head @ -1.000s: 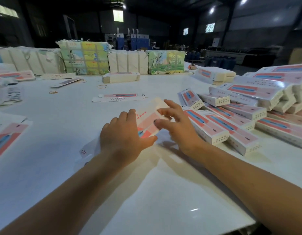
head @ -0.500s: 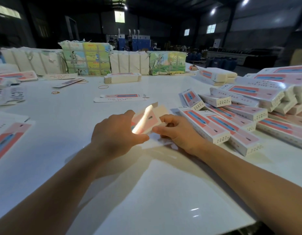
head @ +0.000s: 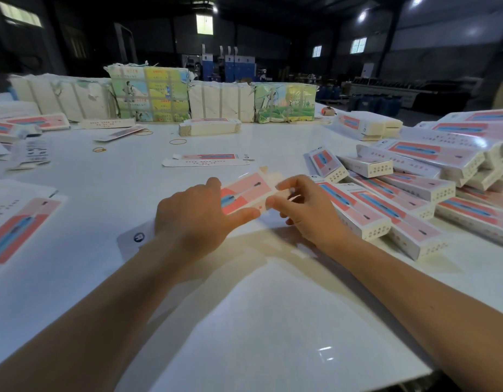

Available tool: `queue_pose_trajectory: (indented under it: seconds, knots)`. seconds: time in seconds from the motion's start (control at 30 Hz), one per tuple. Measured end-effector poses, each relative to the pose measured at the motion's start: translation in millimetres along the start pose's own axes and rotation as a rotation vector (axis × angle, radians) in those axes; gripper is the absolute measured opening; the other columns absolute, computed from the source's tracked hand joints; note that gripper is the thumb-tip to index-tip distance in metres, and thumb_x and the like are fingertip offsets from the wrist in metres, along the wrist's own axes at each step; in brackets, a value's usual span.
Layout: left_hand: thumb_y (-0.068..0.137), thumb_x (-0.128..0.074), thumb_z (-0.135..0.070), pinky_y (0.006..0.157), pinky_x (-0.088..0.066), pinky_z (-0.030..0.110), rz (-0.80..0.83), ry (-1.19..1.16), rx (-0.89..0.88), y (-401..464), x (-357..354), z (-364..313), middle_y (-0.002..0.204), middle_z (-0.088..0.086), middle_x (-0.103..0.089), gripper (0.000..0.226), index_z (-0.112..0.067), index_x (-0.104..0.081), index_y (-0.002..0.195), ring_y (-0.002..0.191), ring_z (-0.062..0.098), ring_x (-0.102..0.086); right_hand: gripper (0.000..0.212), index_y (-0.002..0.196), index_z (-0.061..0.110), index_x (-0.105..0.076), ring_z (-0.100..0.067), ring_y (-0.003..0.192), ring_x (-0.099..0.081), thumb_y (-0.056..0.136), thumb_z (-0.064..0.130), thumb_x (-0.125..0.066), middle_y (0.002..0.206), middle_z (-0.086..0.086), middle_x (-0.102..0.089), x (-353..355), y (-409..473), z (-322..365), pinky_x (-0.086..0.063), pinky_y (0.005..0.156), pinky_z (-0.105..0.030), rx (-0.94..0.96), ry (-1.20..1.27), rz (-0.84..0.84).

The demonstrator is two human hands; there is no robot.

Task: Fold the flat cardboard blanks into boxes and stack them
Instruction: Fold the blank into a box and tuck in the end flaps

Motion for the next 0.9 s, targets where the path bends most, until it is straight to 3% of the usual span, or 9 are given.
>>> queue_pose_trajectory:
  seconds: [0.07,0.17,0.3,0.4,0.5,0.57,0.67,0.83,0.9]
  knots:
    - [0.066,-0.023,-0.089,0.046,-0.021,0.023,-0.054,0.029,-0.003,1.1,3.6,3.9,0.076,-0.011,-0.043,0.064,-0.03,-0.031,0.091,0.056,0.008,-0.037,0.027,0.102,0.026,-0.054,-0.013,0.083,-0.057,0.08,0.029,-0.07,0.099,0.0,-0.057,9.2,1.1,-0.1,-0.052,0.067,-0.031,0.02,-0.01,-0.135]
    - [0.067,-0.025,-0.087,0.047,-0.024,0.024,-0.086,0.05,0.003,1.2,5.3,6.3,0.077,-0.01,-0.045,0.063,-0.029,-0.031,0.091,0.061,0.014,-0.044,0.008,0.096,0.026,-0.059,-0.014,0.083,-0.057,0.089,0.023,-0.062,0.099,-0.001,-0.06,20.4,-2.7,10.3,-0.052,0.073,-0.035,0.095,0.013,-0.276]
    - [0.067,-0.026,-0.087,0.049,-0.031,0.025,-0.064,0.056,-0.014,-3.2,1.0,-2.5,0.084,-0.008,-0.05,0.063,-0.029,-0.031,0.093,0.065,0.015,-0.047,0.018,0.08,0.012,-0.07,-0.011,0.069,-0.058,0.091,0.013,-0.056,0.074,0.002,-0.063,4.5,-11.1,19.1,-0.05,0.068,-0.033,0.173,-0.055,-0.12]
    - [0.069,-0.028,-0.085,0.056,-0.041,0.027,-0.079,0.053,-0.026,-6.2,-1.4,-7.5,0.093,-0.007,-0.059,0.064,-0.028,-0.037,0.097,0.07,0.016,-0.053,0.025,0.087,0.025,-0.071,0.002,0.052,-0.052,0.091,0.007,-0.055,0.057,0.022,-0.059,-1.2,-13.0,18.4,-0.04,0.053,-0.01,0.175,0.046,-0.065]
    - [0.069,-0.028,-0.085,0.058,-0.043,0.028,-0.103,0.055,-0.032,-6.7,-1.9,-9.6,0.092,-0.007,-0.059,0.065,-0.028,-0.039,0.096,0.073,0.018,-0.057,0.039,0.097,0.04,-0.06,0.008,0.053,-0.055,0.092,0.002,-0.052,0.057,0.027,-0.06,-3.1,-14.3,18.8,-0.04,0.051,-0.006,0.198,0.096,-0.036]
    - [0.068,-0.028,-0.086,0.058,-0.041,0.028,-0.115,0.046,-0.048,-6.4,-3.4,-11.0,0.089,-0.006,-0.059,0.063,-0.028,-0.036,0.091,0.074,0.019,-0.058,0.039,0.106,0.038,-0.059,0.009,0.055,-0.055,0.092,0.002,-0.052,0.059,0.025,-0.061,-6.2,-14.8,17.6,-0.04,0.052,-0.006,0.198,0.069,-0.032]
    - [0.065,-0.025,-0.086,0.054,-0.034,0.026,-0.096,0.016,-0.071,-5.9,-7.7,-9.8,0.089,-0.007,-0.059,0.063,-0.029,-0.036,0.089,0.07,0.017,-0.052,0.045,0.134,0.02,-0.05,0.008,0.056,-0.055,0.091,0.007,-0.057,0.062,0.015,-0.056,-5.1,-11.6,10.7,-0.042,0.055,-0.009,0.118,0.049,-0.043]
    - [0.052,-0.005,-0.088,0.047,-0.027,0.02,-0.103,-0.021,-0.12,-8.9,-10.2,-7.7,0.091,-0.011,-0.059,0.073,-0.032,-0.033,0.089,0.066,0.011,-0.046,0.055,0.142,0.024,-0.04,-0.002,0.05,-0.049,0.092,0.01,-0.059,0.059,0.005,-0.051,-4.7,-7.8,-0.6,-0.042,0.051,-0.019,-0.047,0.176,0.016]
    - [0.051,-0.004,-0.088,0.047,-0.026,0.02,-0.113,-0.001,-0.129,-9.3,-10.6,-8.9,0.091,-0.011,-0.06,0.077,-0.031,-0.037,0.091,0.066,0.011,-0.044,0.049,0.137,0.021,-0.047,-0.003,0.05,-0.047,0.091,0.009,-0.058,0.067,0.005,-0.056,-4.7,-7.1,-3.0,-0.042,0.049,-0.021,-0.086,0.201,0.022]
Point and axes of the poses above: each hand's wrist, its own y-axis towards the middle knuckle, its own x-axis out of the back of the hand, z = x × y, the point moved 5 cm from there along y, towards the middle knuckle
